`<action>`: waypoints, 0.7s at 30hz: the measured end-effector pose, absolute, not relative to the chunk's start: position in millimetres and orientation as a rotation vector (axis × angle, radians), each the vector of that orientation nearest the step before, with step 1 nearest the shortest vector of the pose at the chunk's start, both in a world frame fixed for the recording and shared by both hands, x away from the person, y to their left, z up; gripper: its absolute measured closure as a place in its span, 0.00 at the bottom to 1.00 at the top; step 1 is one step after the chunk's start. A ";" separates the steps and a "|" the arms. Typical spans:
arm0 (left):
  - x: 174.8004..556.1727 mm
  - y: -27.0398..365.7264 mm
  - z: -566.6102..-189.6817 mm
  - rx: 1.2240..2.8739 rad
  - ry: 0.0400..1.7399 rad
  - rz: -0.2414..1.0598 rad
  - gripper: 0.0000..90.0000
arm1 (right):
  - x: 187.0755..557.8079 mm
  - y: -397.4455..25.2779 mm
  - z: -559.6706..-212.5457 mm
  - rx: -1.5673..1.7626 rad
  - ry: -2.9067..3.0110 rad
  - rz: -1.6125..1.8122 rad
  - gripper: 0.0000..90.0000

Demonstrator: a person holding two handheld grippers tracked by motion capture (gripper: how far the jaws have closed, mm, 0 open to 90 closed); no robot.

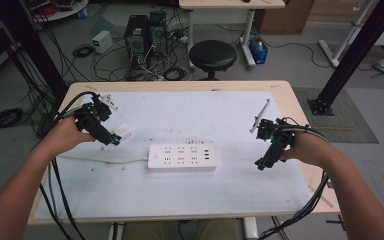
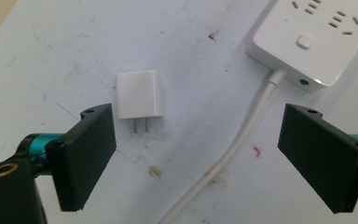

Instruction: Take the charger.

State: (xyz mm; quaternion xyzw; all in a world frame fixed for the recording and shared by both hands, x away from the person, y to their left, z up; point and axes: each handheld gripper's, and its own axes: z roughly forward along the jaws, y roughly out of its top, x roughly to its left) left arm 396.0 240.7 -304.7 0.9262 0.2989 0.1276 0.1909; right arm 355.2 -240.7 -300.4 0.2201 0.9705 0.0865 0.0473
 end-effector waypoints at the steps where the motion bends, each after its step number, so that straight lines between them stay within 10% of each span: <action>1: 399.3 242.8 -306.5 2.596 0.850 0.357 0.13 | 355.2 -240.7 -300.4 0.671 2.960 0.264 0.01; 21: 450.9 270.8 -377.5 2.538 0.957 0.263 0.13 | 349.6 -232.9 -310.7 0.678 2.973 0.260 0.01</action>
